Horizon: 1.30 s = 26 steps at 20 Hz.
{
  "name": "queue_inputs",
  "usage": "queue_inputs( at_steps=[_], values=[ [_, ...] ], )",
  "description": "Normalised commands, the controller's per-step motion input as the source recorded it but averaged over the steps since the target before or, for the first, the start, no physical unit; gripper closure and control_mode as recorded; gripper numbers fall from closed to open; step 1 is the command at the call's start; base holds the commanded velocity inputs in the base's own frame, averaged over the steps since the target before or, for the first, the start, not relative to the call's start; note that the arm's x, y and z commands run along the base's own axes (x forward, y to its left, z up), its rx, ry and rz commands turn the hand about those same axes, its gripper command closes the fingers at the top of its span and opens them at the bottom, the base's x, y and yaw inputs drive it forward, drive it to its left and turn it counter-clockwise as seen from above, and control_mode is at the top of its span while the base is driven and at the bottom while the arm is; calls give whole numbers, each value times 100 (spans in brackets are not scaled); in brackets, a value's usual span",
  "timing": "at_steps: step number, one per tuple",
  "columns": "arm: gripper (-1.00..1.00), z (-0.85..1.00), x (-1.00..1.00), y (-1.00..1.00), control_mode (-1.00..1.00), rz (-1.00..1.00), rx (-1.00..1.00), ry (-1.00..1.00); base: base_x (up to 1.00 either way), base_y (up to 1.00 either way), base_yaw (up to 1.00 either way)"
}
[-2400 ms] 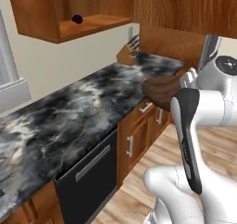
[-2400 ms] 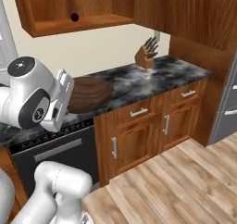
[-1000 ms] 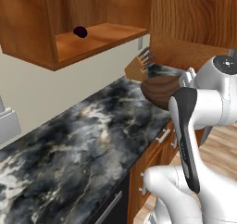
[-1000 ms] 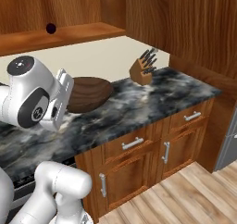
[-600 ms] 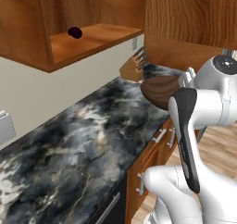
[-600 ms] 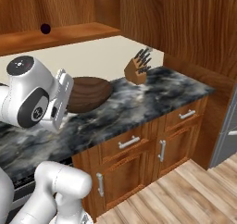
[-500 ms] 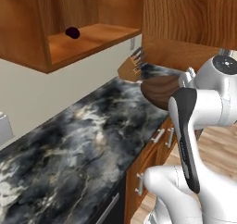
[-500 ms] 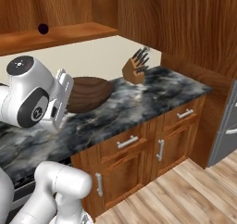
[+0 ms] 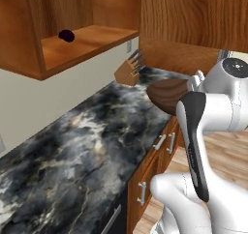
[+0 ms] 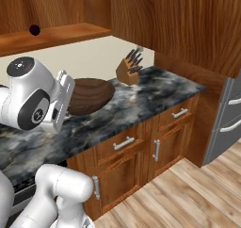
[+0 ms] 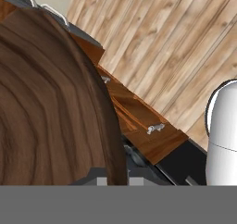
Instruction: Pick the mug and place it in the sink. Pick the bowl and place it in the open cabinet and then close the cabinet.
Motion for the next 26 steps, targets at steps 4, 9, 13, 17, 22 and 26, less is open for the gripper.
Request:
queue_inputs(
  at_steps=[4,9,13,17,22,26],
  values=[
    [100,0,0,0,100,0,0,0,27,0,-5],
    [100,0,0,0,100,0,0,0,20,0,0],
    [100,0,0,0,100,0,0,0,25,0,0],
    [100,0,0,0,100,0,0,0,3,0,0],
    [100,0,0,0,100,0,0,0,1,-1,0],
    [100,0,0,0,100,0,0,0,0,-10,0]
  ],
)
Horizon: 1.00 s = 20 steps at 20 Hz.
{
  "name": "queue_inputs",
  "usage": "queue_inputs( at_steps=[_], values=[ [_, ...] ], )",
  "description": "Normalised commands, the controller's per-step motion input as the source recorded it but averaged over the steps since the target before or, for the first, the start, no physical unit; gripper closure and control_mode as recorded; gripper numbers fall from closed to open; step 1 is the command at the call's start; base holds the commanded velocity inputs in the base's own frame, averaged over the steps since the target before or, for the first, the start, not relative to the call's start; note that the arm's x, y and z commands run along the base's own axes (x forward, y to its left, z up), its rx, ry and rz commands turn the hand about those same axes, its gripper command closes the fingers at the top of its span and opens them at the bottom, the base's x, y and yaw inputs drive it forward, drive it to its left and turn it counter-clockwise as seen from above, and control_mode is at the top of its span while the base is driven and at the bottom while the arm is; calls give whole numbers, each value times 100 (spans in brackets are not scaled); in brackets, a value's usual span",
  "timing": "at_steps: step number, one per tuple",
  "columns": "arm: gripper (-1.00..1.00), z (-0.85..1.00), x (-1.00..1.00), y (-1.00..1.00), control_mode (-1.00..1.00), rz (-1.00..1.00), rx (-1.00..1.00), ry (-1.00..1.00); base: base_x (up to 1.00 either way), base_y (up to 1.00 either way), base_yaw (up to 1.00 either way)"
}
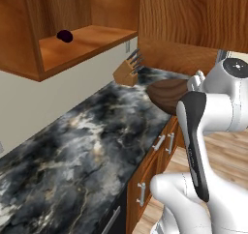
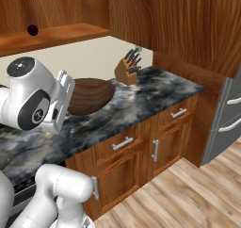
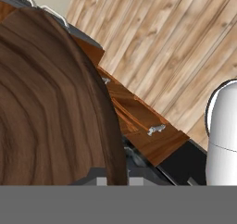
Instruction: Pick the mug and place it in the sink. Pick the bowl and place it in the open cabinet and then close the cabinet.
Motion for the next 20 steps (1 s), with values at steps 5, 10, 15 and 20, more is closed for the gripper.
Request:
queue_inputs(
  at_steps=[5,10,15,20],
  values=[
    [100,0,0,-2,-100,0,0,0,0,-10,0],
    [100,28,-12,-1,-100,0,5,-2,0,0,0],
    [100,51,-6,0,-100,1,2,1,0,0,0],
    [100,51,-1,2,-100,7,-1,1,0,0,0]
  ],
)
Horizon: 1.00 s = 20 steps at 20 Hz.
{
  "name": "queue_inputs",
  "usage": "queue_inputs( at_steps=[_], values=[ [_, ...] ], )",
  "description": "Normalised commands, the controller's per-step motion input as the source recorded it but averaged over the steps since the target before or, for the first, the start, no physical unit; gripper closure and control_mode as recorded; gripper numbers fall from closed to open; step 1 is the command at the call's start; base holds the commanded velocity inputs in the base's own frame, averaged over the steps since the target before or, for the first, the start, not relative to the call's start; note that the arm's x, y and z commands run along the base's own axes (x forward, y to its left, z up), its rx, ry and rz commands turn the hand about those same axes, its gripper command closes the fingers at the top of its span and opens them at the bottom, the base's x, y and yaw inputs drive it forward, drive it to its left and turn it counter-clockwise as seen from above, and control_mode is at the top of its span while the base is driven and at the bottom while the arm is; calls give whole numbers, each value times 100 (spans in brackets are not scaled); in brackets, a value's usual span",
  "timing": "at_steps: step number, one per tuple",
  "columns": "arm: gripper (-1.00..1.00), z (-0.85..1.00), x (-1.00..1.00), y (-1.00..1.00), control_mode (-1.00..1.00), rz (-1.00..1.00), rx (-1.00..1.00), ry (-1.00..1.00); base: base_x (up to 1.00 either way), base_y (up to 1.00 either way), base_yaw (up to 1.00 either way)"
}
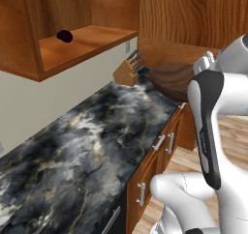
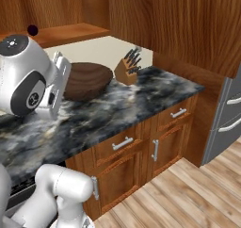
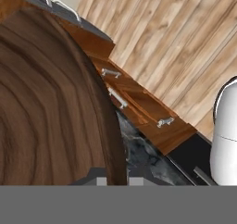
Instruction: Pick the mug and place it in the sink. Pick the bowl and place it in the open cabinet and then close the cabinet.
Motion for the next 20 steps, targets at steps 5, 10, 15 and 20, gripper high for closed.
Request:
queue_inputs(
  at_steps=[5,10,15,20],
  values=[
    [100,48,0,6,-100,8,-8,-2,0,0,0],
    [100,37,0,13,-100,10,-11,-4,0,0,0],
    [100,24,0,17,-100,2,-3,-9,0,0,0],
    [100,12,0,3,-100,0,2,-11,0,0,0]
  ],
)
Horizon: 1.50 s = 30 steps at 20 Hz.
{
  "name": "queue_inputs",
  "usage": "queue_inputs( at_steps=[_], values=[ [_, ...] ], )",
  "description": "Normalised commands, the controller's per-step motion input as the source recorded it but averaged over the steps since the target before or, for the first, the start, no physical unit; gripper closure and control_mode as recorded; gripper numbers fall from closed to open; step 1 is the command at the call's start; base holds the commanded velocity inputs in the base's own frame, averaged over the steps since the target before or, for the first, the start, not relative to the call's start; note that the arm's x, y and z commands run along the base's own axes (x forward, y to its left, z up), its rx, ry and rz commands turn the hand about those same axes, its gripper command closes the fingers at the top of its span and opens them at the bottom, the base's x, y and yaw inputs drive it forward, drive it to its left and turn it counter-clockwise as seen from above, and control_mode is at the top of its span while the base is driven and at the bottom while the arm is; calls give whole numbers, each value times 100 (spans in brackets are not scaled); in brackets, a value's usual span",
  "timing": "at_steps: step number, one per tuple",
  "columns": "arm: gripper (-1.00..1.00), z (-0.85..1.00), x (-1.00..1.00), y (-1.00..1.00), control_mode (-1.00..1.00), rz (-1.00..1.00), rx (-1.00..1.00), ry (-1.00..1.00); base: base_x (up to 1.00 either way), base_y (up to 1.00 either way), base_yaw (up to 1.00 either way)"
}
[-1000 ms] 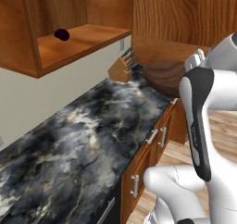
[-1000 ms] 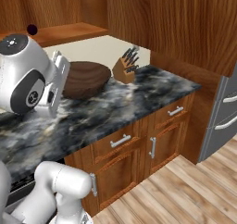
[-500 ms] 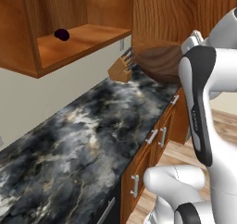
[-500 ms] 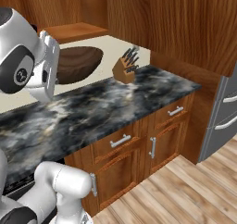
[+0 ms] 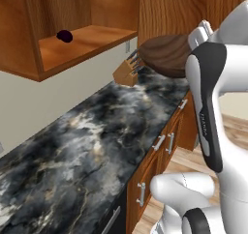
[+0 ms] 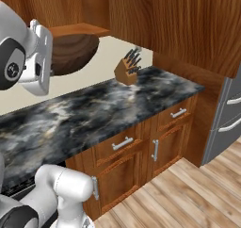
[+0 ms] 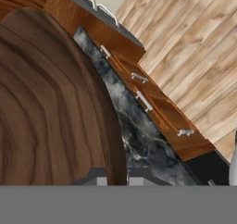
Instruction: Pick the mug and place it in the sink. Pick the bowl and place it in the open cabinet and then close the cabinet.
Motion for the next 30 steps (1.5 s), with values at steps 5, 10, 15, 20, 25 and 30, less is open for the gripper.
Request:
queue_inputs(
  at_steps=[5,10,15,20,25,30],
  values=[
    [100,1,0,6,-100,0,4,-6,0,0,0],
    [100,4,16,21,-100,5,0,-2,0,0,0],
    [100,11,30,20,-100,10,0,-3,0,0,0],
    [100,10,29,7,-100,14,0,-4,0,0,0],
    [100,10,7,2,-100,9,0,-18,0,0,0],
    [100,5,21,12,-100,3,0,-16,0,0,0]
  ],
)
